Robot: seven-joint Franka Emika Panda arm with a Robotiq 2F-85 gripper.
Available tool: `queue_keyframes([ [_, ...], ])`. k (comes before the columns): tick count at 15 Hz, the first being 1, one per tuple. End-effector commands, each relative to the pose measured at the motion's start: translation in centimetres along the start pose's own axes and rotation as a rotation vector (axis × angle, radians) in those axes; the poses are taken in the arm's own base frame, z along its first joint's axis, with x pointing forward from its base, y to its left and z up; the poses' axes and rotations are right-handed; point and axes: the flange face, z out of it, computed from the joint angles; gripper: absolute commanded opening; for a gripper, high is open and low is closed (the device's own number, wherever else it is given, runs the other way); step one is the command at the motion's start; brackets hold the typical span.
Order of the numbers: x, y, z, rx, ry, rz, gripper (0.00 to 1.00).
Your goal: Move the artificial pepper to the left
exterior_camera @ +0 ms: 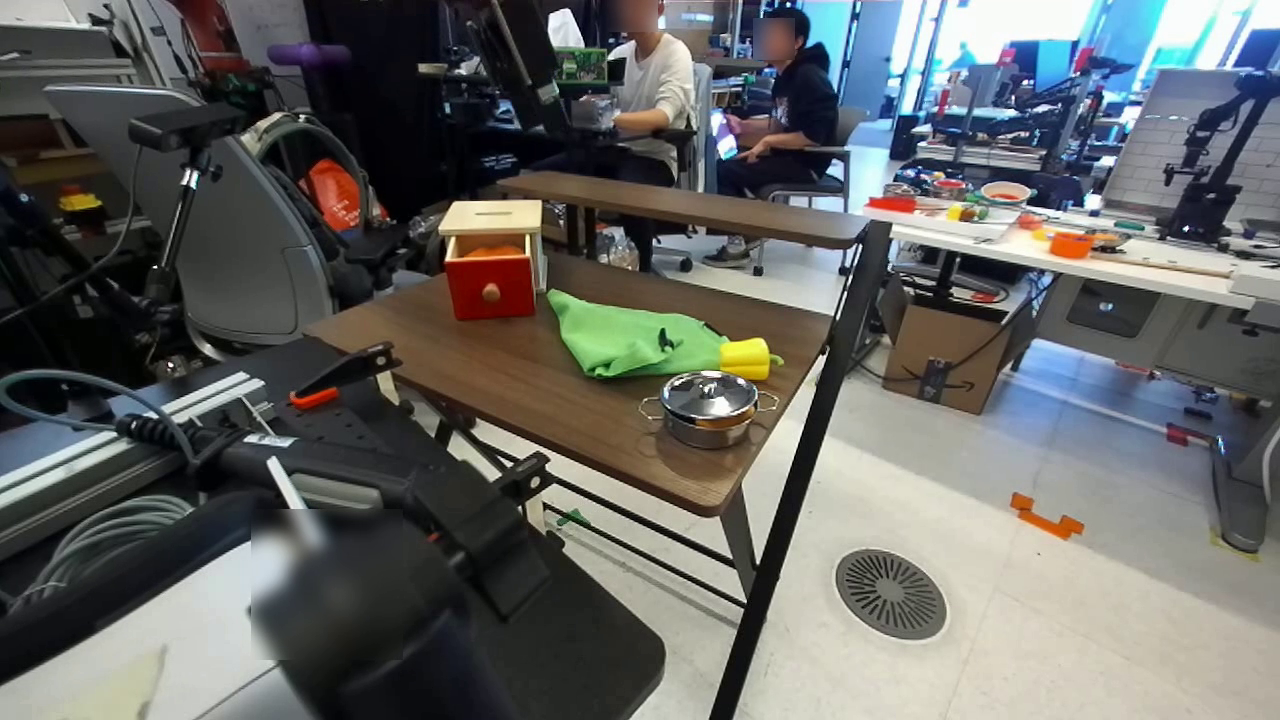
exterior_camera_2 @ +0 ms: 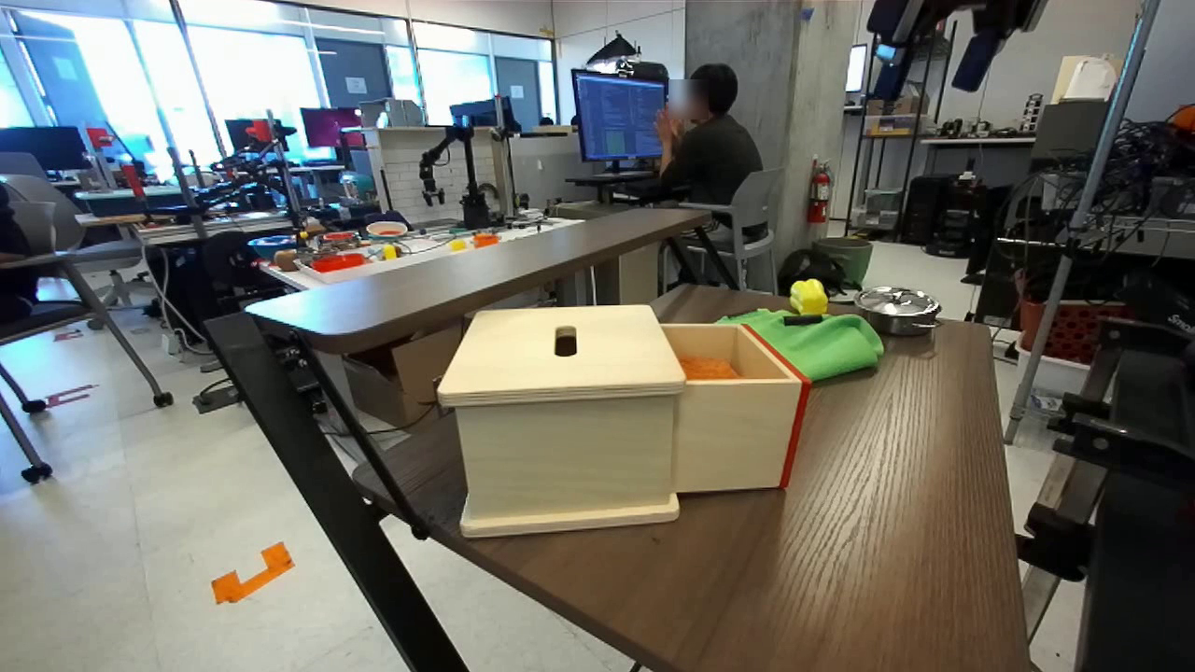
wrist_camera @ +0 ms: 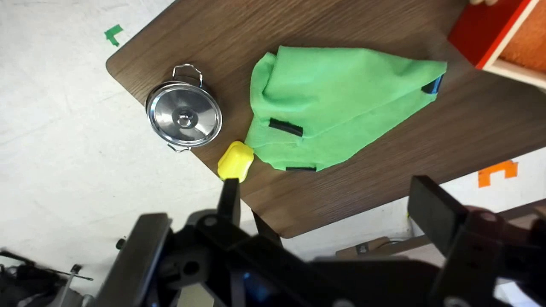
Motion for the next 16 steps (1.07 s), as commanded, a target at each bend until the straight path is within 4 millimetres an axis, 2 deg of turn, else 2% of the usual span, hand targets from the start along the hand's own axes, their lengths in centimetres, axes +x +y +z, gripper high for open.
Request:
queue_keyframes([
  [1, 3.8, 1.6, 3.1, 0.009, 0.034, 0.102, 1.0],
  [5, 7.9, 4.2, 8.0, -0.016, 0.016, 0.239, 1.0],
  [8, 10.0, 5.4, 11.9, -0.044, -0.019, 0.306, 1.0],
  [12, 11.3, 5.4, 17.6, -0.076, -0.075, 0.362, 1.0],
  [16, 11.7, 4.0, 22.2, -0.085, -0.129, 0.406, 1.0],
])
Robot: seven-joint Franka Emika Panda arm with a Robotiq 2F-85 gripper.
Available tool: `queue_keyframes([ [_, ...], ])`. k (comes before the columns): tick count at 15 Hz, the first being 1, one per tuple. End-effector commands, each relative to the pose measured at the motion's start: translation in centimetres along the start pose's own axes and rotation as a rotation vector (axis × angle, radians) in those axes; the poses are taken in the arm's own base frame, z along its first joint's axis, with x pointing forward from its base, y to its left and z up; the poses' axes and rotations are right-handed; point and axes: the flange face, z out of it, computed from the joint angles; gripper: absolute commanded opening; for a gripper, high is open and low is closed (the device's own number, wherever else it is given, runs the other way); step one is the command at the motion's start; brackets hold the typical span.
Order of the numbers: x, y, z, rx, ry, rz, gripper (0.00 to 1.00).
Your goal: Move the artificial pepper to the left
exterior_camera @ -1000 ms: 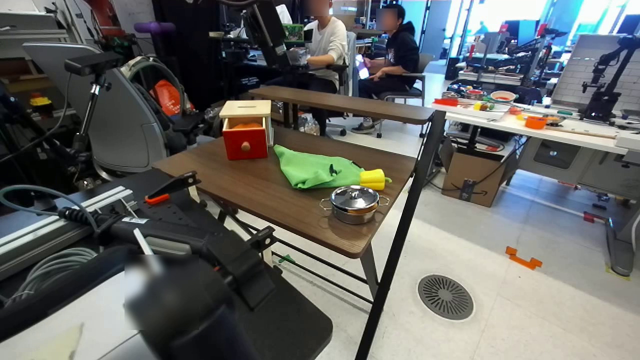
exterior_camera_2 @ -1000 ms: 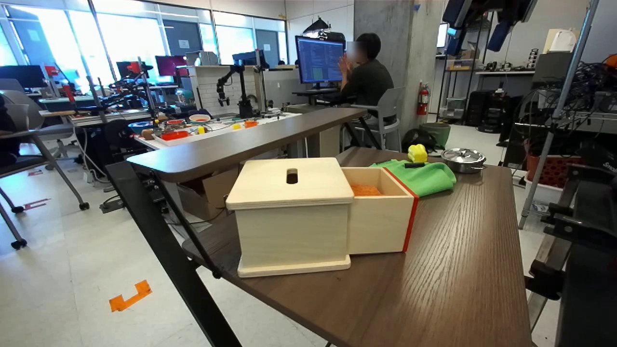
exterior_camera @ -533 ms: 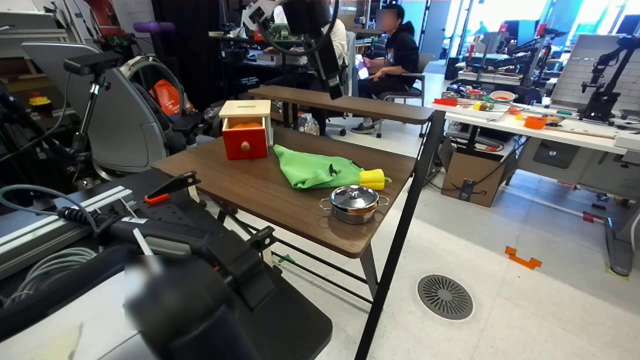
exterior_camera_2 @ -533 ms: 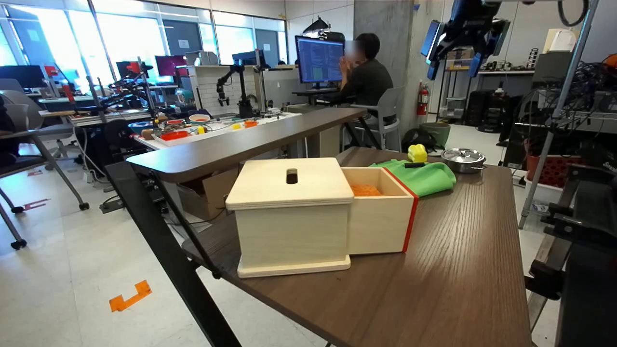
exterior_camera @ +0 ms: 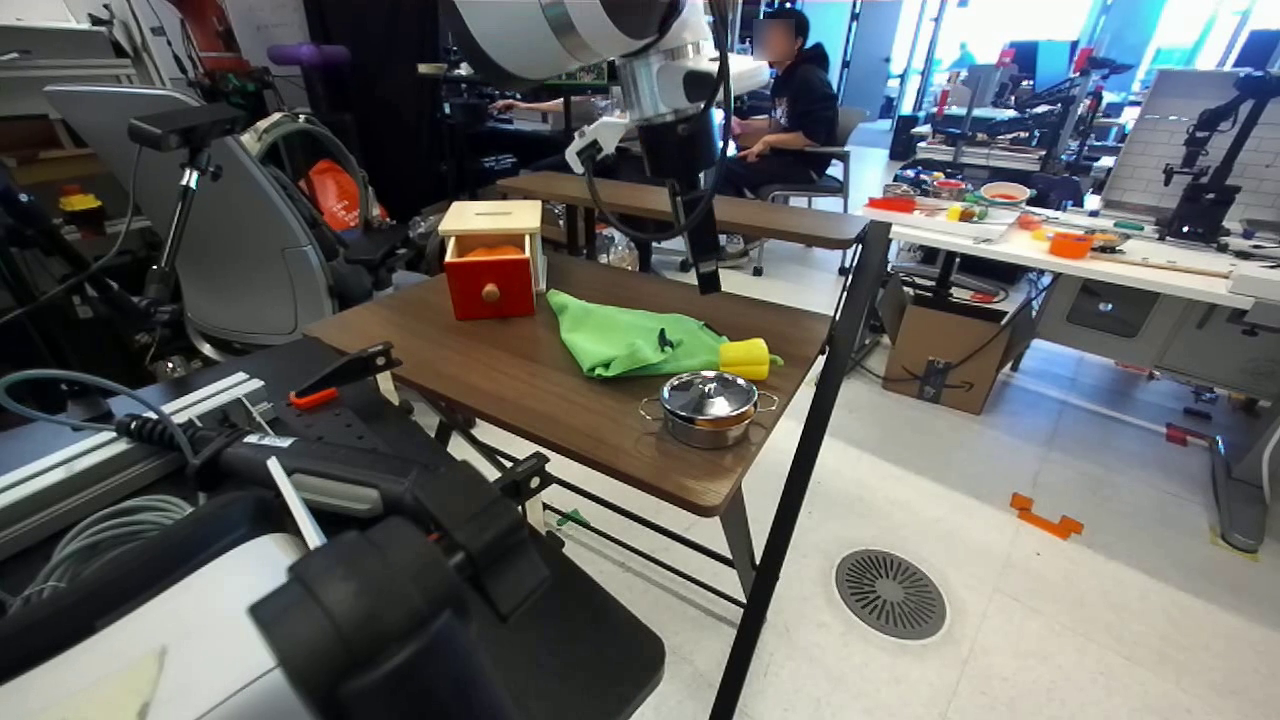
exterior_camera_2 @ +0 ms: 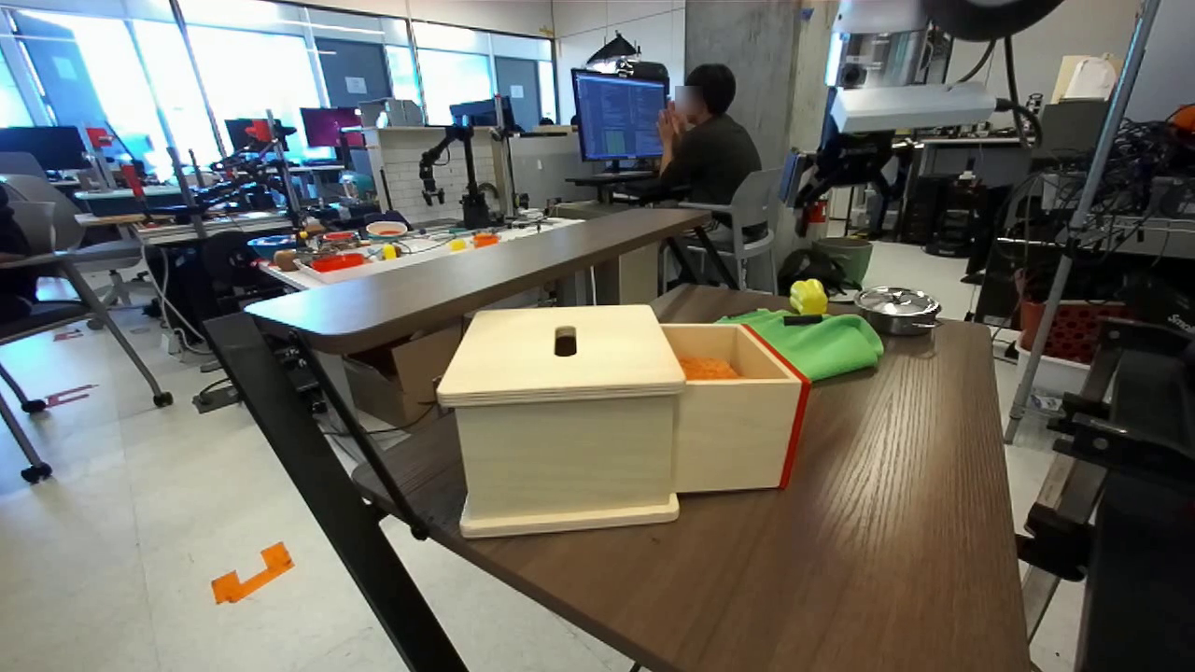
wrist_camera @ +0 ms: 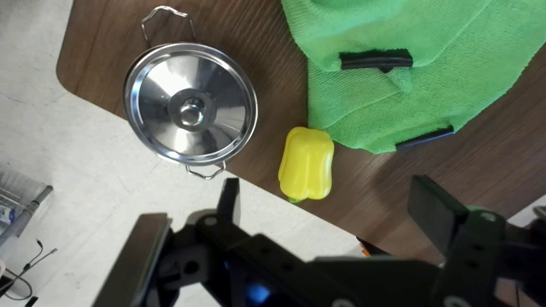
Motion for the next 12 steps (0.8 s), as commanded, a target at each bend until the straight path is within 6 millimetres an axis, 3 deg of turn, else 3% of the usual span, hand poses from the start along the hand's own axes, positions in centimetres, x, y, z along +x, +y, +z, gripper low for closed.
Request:
queue_keyframes([
  [1, 1.0, -2.3, 3.4, -0.004, -0.021, 0.032, 1.0],
  [5, 1.7, -2.8, 6.0, -0.004, -0.05, 0.063, 1.0],
  [12, 3.9, -1.0, 8.9, -0.037, -0.062, 0.11, 1.0],
])
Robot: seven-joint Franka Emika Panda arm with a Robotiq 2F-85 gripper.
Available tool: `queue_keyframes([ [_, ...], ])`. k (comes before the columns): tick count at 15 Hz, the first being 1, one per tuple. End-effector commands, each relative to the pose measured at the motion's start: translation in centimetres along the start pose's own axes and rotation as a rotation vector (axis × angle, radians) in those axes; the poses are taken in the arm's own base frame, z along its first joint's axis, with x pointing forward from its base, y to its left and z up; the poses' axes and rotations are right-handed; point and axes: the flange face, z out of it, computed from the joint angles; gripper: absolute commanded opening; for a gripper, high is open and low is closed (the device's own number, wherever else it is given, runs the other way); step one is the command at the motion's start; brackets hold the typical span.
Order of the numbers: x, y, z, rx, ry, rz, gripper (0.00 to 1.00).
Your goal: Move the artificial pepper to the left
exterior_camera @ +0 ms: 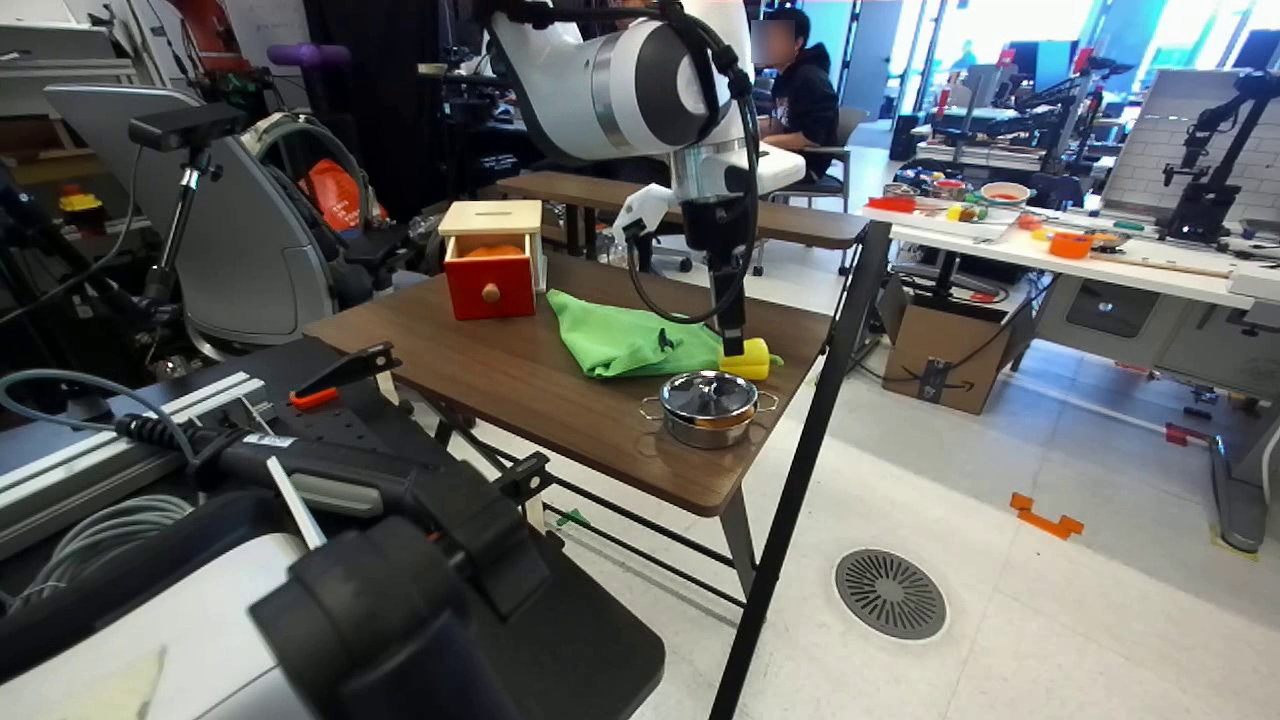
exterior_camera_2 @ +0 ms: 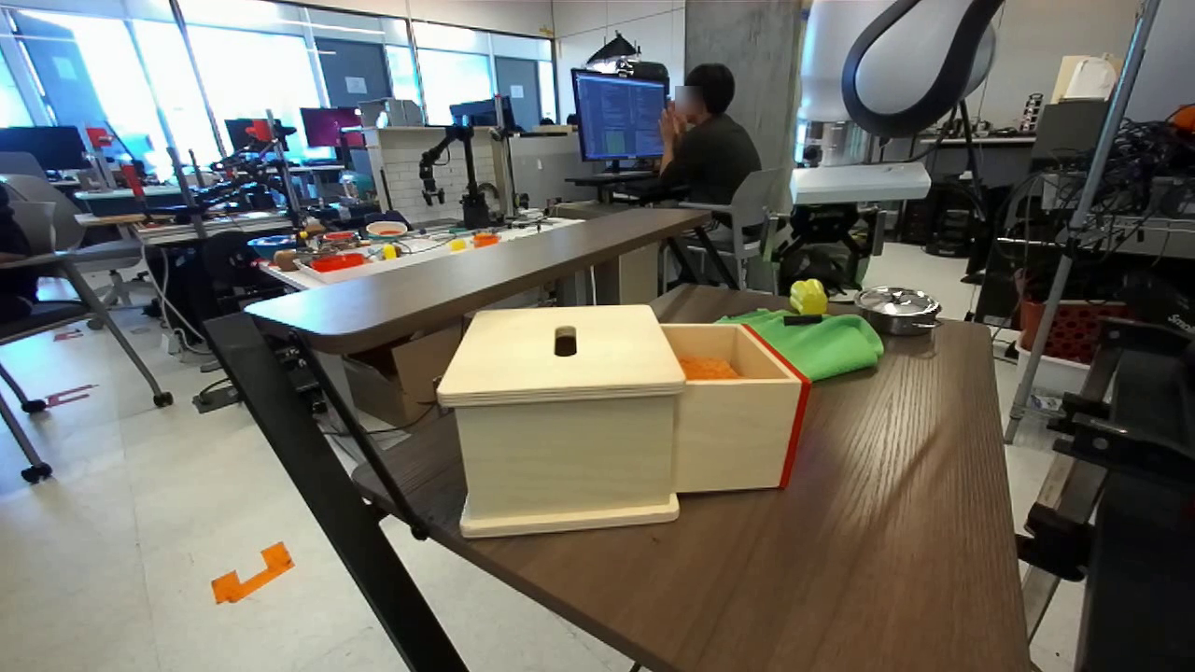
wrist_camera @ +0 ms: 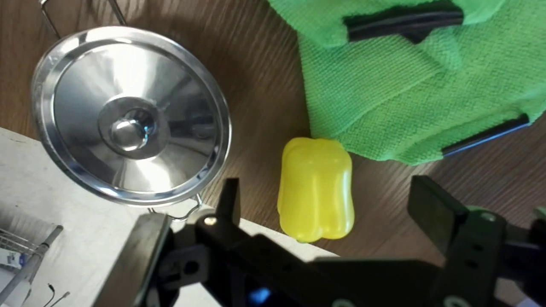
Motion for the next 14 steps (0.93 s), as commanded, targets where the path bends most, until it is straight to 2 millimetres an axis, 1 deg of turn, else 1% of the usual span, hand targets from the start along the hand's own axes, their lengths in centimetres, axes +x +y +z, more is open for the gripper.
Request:
queue_keyframes([
  [1, 1.3, 0.0, 1.1, -0.017, -0.005, 0.01, 1.0],
  [3, 1.7, 0.2, 1.6, -0.025, -0.007, 0.02, 1.0],
  [5, 2.0, 0.4, 2.2, -0.036, -0.01, 0.03, 0.74],
  [8, 2.4, 0.5, 2.6, -0.044, -0.014, 0.034, 0.49],
  [11, 2.6, 0.7, 2.8, -0.045, -0.015, 0.039, 0.27],
  [12, 2.6, 0.7, 2.6, -0.042, -0.013, 0.04, 0.23],
  [14, 2.6, 0.8, 2.0, -0.032, -0.013, 0.04, 0.23],
])
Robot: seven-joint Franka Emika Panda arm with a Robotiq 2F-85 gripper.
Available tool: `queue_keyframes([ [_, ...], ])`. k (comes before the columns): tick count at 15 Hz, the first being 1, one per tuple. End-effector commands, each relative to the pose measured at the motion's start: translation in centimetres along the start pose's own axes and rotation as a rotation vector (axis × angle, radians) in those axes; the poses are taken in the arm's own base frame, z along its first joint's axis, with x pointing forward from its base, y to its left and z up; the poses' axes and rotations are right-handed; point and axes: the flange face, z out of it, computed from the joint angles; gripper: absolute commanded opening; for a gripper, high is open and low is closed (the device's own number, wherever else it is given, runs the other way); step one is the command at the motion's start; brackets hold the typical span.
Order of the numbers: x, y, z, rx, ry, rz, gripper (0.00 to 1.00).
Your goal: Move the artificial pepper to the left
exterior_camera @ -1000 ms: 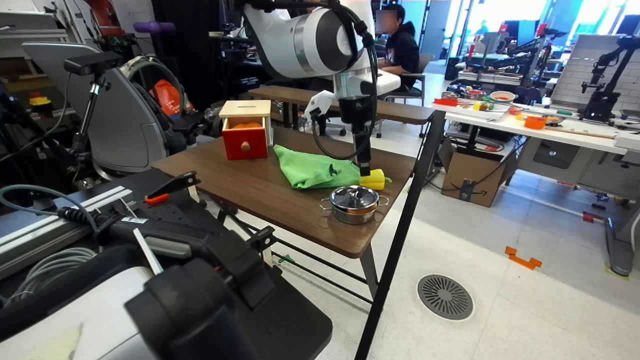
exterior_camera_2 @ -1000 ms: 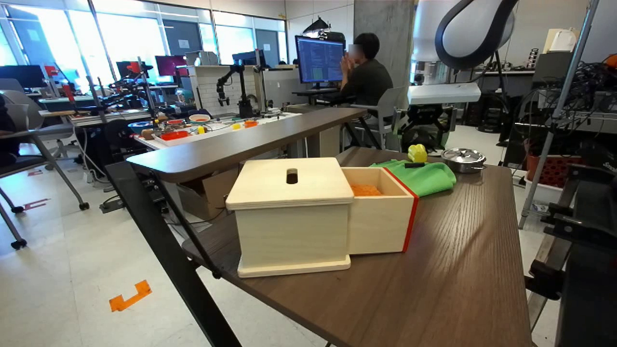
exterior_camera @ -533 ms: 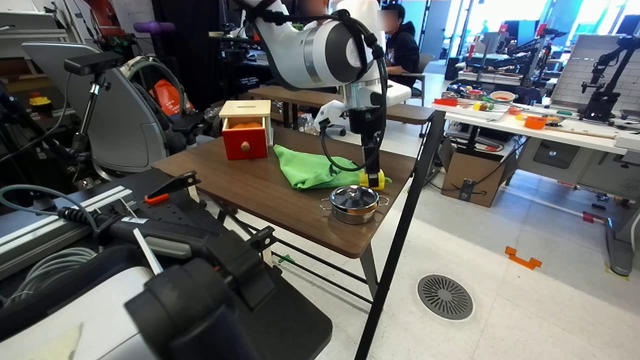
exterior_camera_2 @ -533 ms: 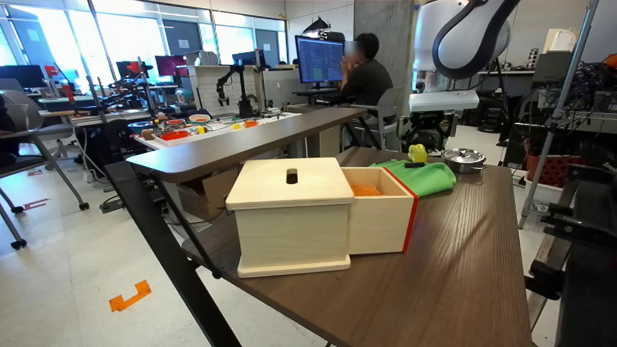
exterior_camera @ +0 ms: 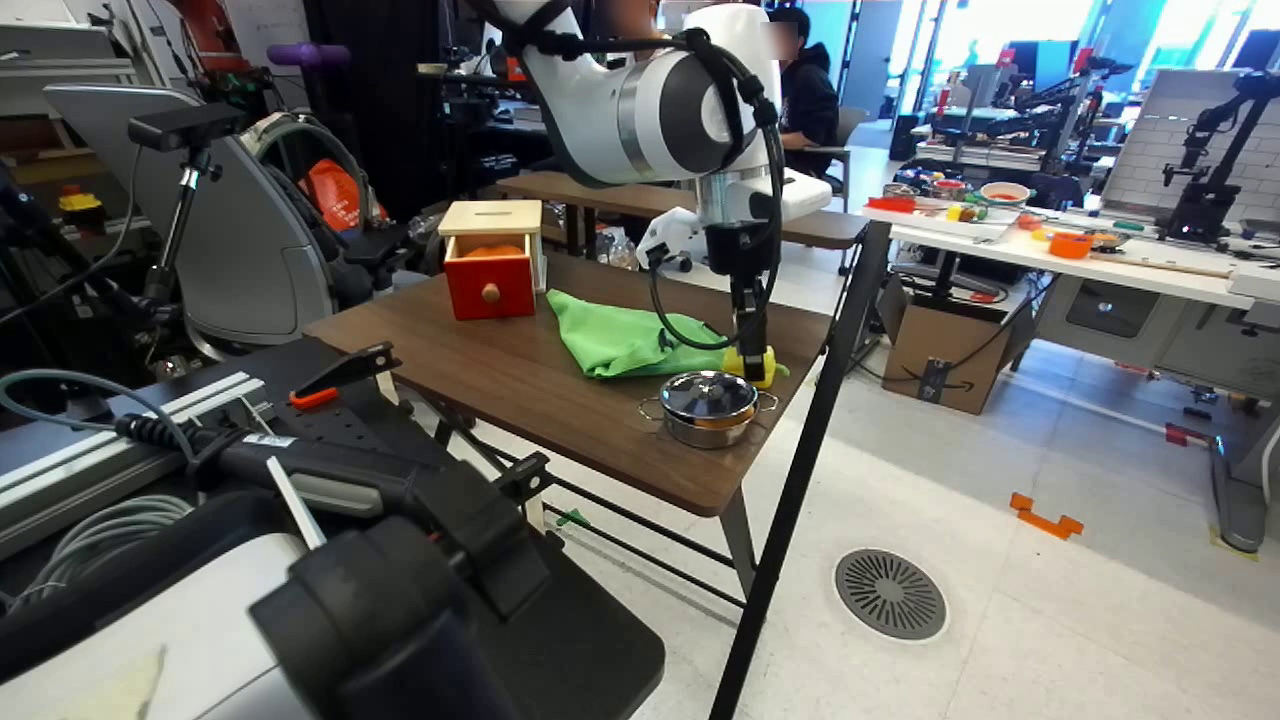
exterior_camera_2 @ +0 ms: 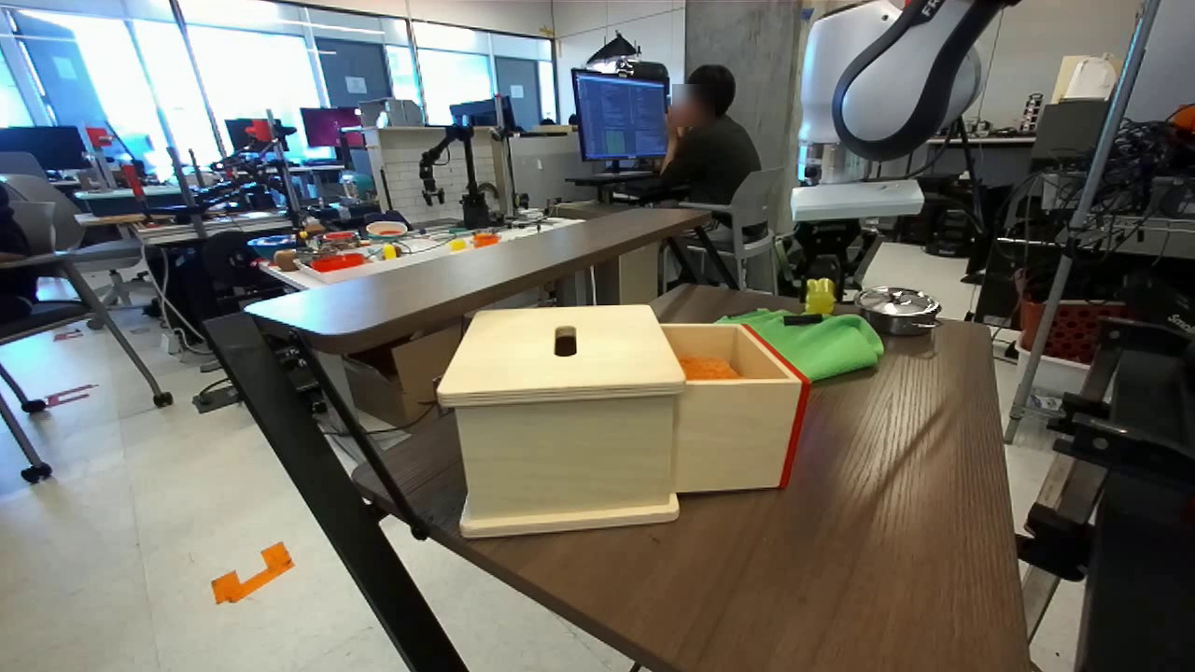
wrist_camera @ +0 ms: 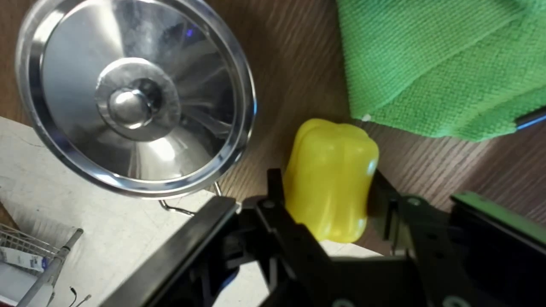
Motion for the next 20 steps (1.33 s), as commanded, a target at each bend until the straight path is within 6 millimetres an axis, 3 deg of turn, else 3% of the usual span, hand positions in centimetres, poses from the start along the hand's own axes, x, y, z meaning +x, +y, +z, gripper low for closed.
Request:
queue_keyframes([
  [1, 0.4, -0.1, -1.2, 0.012, -0.01, -0.004, 0.23],
  [5, -1.1, -0.1, -5.5, 0.049, 0.018, -0.05, 0.23],
  [8, -3.7, -0.1, -9.8, 0.081, 0.028, -0.106, 0.23],
  [13, -11.9, -0.1, -15.1, 0.115, 0.016, -0.294, 0.23],
  [16, -16.7, -0.4, -16.3, 0.117, 0.005, -0.415, 0.23],
  [20, -22.0, -1.0, -15.2, 0.136, -0.03, -0.515, 0.23],
])
